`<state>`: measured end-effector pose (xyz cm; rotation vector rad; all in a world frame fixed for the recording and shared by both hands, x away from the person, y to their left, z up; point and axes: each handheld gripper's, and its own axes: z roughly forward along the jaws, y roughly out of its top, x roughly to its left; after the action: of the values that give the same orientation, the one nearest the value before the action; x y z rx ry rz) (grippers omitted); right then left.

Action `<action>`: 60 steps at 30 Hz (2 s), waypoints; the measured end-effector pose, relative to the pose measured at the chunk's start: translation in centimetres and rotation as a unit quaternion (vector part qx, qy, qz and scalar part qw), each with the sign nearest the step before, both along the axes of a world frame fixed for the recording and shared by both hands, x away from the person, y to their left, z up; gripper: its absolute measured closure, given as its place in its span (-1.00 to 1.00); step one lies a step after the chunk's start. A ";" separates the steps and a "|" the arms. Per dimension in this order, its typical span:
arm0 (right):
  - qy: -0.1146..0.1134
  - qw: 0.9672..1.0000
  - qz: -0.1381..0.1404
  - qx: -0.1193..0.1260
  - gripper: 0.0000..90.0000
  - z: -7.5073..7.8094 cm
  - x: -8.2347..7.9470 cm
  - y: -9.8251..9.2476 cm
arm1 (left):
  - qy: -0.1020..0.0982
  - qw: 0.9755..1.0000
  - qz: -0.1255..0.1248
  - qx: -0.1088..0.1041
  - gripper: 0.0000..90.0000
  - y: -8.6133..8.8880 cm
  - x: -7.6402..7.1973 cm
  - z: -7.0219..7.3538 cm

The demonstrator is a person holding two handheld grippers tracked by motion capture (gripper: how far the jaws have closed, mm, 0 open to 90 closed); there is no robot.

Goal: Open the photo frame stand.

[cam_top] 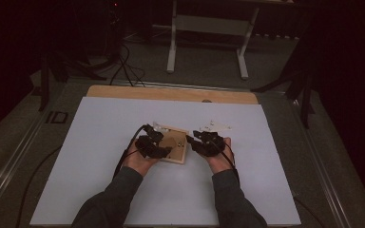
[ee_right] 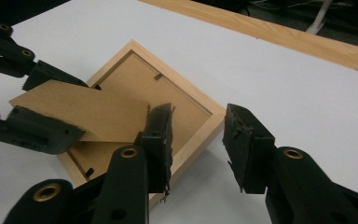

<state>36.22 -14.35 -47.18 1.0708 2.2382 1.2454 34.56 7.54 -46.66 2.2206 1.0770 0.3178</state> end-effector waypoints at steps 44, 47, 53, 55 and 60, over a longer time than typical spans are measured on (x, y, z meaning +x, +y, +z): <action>0.073 0.996 0.021 0.036 0.02 -1.8 2.5 0.1 | -0.094 0.995 -0.029 0.017 0.21 0.3 -2.7 -1.1; 0.081 0.996 0.021 0.040 0.02 -2.1 2.7 0.0 | -0.105 0.994 -0.037 0.017 0.20 0.5 -2.8 -1.3; 0.094 0.994 0.025 0.050 -0.05 -2.2 3.0 0.0 | -0.127 0.990 -0.049 0.022 0.20 0.4 -3.3 -1.4; 0.100 0.993 0.027 0.056 -0.07 -2.3 3.0 0.0 | -0.134 0.989 -0.056 0.025 0.20 0.5 -3.4 -1.4; 0.112 0.991 0.033 0.067 -0.11 -2.5 3.1 0.0 | -0.140 0.988 -0.061 0.025 0.20 0.6 -3.5 -1.6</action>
<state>39.34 -14.35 -49.67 1.2511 2.4017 1.3804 31.07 8.12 -48.22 2.1929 0.7864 0.5893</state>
